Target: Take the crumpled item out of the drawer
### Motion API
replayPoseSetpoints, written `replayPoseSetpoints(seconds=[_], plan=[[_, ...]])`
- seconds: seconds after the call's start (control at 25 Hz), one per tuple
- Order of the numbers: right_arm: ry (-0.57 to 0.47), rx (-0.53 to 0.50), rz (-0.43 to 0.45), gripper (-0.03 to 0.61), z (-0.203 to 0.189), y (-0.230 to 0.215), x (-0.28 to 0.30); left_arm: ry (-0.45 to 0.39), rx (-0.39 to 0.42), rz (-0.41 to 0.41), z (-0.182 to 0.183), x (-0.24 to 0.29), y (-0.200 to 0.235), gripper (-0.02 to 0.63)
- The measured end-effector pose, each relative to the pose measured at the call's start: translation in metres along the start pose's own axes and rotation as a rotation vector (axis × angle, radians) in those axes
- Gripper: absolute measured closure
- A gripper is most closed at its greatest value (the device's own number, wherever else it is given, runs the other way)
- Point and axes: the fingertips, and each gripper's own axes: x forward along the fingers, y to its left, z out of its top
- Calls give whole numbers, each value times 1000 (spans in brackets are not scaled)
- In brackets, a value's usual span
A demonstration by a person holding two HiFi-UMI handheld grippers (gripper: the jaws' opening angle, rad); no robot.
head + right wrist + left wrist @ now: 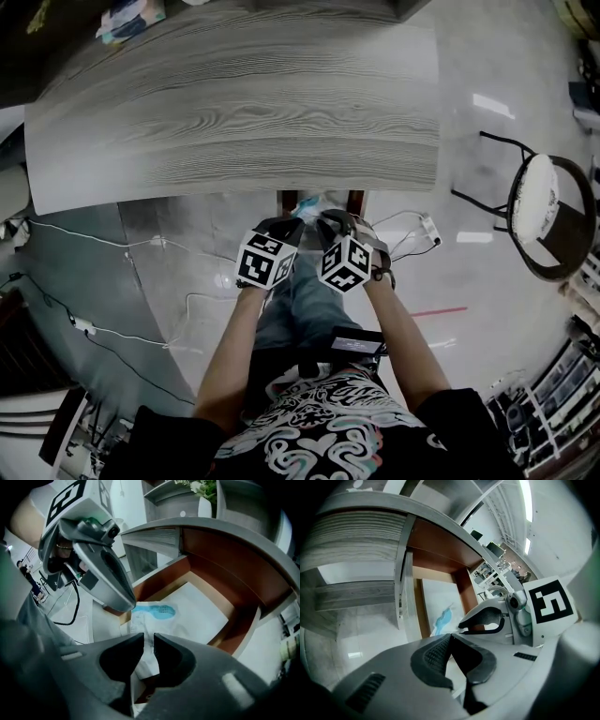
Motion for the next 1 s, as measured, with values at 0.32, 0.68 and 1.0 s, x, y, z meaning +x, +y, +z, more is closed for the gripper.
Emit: replayPoseSetpoints(seconds=[0.32, 0.68, 1.0], plan=[[37, 48, 25, 571, -4, -4, 3, 8, 54, 39, -3, -1, 2, 613], [22, 66, -23, 571, 3, -8, -13, 2, 35, 56, 2, -9, 5, 614], [5, 69, -65, 571, 17, -12, -29, -37, 44, 68, 19, -24, 6, 614]])
